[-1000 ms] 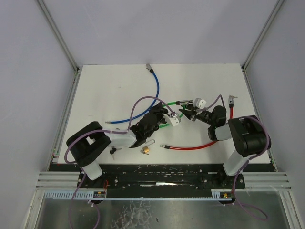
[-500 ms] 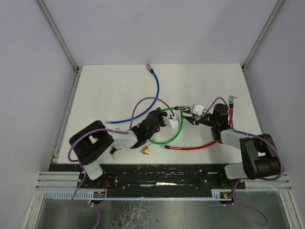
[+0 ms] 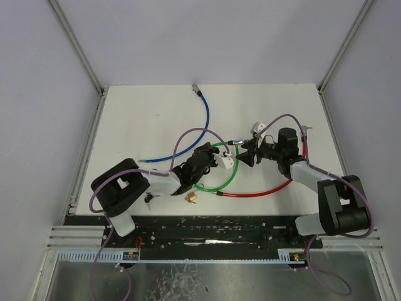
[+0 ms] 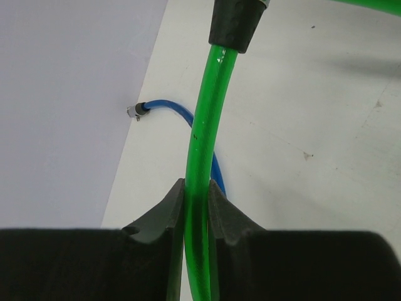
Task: Lock with the key
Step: Lock the lock.
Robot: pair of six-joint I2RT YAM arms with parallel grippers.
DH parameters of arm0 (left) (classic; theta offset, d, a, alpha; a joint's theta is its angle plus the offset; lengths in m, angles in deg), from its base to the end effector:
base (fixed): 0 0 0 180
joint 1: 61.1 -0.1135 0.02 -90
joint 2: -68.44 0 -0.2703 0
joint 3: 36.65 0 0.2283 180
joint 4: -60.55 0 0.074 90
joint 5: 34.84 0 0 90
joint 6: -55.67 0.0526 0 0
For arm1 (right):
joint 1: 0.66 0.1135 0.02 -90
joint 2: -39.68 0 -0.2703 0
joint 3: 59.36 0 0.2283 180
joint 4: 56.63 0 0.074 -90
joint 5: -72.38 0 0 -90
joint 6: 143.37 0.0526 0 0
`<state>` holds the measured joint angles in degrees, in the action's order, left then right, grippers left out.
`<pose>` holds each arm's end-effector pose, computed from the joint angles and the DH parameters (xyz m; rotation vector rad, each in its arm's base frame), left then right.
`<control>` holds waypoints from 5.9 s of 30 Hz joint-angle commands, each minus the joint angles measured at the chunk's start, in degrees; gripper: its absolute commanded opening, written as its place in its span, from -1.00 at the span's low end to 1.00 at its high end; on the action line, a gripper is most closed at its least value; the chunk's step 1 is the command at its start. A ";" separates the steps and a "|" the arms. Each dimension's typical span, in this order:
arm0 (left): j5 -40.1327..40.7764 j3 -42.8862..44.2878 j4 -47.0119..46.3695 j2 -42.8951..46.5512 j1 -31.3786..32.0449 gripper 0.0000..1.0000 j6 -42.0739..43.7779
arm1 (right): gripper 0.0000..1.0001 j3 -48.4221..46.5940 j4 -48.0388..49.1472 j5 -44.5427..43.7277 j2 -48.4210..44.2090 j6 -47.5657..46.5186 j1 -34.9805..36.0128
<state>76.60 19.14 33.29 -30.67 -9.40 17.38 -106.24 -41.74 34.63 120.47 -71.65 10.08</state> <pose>0.2302 -0.2604 0.1897 1.2723 1.3363 0.3459 0.2542 0.0905 0.2183 -1.0221 1.5277 0.7677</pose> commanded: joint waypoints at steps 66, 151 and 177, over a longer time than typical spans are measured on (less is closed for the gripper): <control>-25.29 5.87 19.55 8.25 -8.96 -0.99 -16.73 | -0.68 -2.90 66.90 0.39 28.12 9.88 -0.05; -28.89 5.50 20.68 8.27 -10.61 -0.99 -18.04 | -0.25 -56.10 -92.38 13.61 18.96 -87.46 -8.34; -42.36 11.62 28.04 4.85 -16.58 -0.99 -21.35 | -1.00 -27.01 -44.98 -0.25 -2.63 -81.09 -2.97</control>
<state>39.02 29.65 53.20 -22.91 -24.63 -0.92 -136.69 -98.89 37.12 120.54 -153.27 5.12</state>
